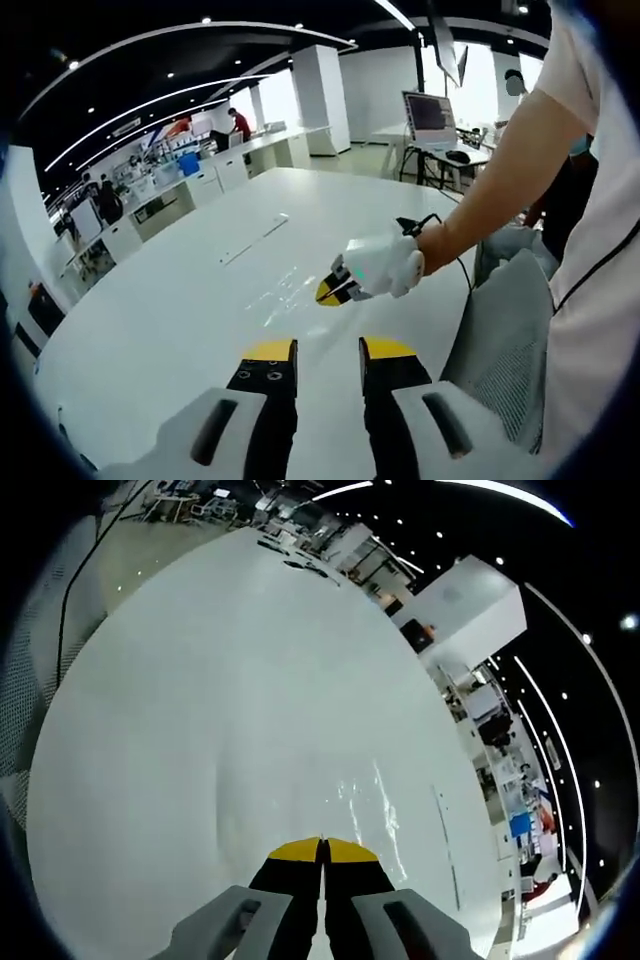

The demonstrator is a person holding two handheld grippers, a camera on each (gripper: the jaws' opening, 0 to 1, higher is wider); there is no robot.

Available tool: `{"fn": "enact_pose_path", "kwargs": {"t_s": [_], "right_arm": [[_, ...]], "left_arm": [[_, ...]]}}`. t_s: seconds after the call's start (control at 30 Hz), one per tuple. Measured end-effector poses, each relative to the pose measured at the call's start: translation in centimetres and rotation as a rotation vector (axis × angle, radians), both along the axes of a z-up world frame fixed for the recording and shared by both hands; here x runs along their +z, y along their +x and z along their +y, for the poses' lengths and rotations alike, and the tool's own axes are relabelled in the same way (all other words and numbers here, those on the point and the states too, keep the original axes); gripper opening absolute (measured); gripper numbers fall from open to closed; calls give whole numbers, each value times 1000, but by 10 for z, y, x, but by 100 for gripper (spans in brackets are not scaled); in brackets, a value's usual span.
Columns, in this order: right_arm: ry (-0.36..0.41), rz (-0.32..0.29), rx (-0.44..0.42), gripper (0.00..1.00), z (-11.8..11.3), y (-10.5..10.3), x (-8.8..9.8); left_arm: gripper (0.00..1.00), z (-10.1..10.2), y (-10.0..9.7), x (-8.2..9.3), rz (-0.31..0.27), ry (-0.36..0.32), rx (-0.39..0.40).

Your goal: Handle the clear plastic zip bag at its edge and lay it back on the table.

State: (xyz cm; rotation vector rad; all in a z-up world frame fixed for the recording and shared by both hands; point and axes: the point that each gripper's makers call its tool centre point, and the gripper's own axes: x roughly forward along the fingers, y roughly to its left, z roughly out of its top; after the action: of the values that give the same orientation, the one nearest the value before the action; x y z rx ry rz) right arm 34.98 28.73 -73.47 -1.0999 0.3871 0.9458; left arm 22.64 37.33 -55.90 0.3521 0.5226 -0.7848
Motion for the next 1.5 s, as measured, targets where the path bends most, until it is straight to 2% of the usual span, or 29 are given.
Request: {"fn": "enact_pose_path", "kwargs": {"t_s": [0.17, 0.27, 0.43, 0.63, 0.7, 0.9, 1.03, 1.1, 1.27, 1.37, 1.4, 1.5], "right_arm": [[12, 40, -20, 1, 1, -4, -7], [12, 44, -21, 3, 1, -5, -8], [23, 68, -17, 12, 3, -13, -11], [35, 86, -24, 17, 0, -22, -10], [48, 110, -37, 22, -2, -25, -12], [80, 119, -34, 29, -6, -35, -5], [129, 152, -57, 38, -10, -42, -2], [178, 175, -72, 41, -11, -47, 3], [259, 187, -89, 49, -18, -61, 17], [344, 215, -145, 55, -23, -72, 28], [352, 216, -161, 57, -27, -74, 30], [408, 216, -170, 59, -31, -90, 43]], "left_arm": [[22, 0, -5, -5, 12, 0, 1], [22, 1, -7, -6, 14, 0, 6], [22, 2, -9, -6, 14, -4, 14], [21, 0, -13, -7, 13, -3, 8], [22, 0, -14, -8, 14, -7, 8], [22, 0, -18, -9, 6, -13, 10], [21, 1, -21, -17, 5, -19, 17], [21, 3, -24, -22, 4, -19, 25], [21, 7, -33, -35, -4, -14, 41], [23, 5, -40, -41, 4, -61, 46], [24, 6, -42, -42, 4, -75, 52], [27, 6, -47, -48, 11, -94, 58]]}}
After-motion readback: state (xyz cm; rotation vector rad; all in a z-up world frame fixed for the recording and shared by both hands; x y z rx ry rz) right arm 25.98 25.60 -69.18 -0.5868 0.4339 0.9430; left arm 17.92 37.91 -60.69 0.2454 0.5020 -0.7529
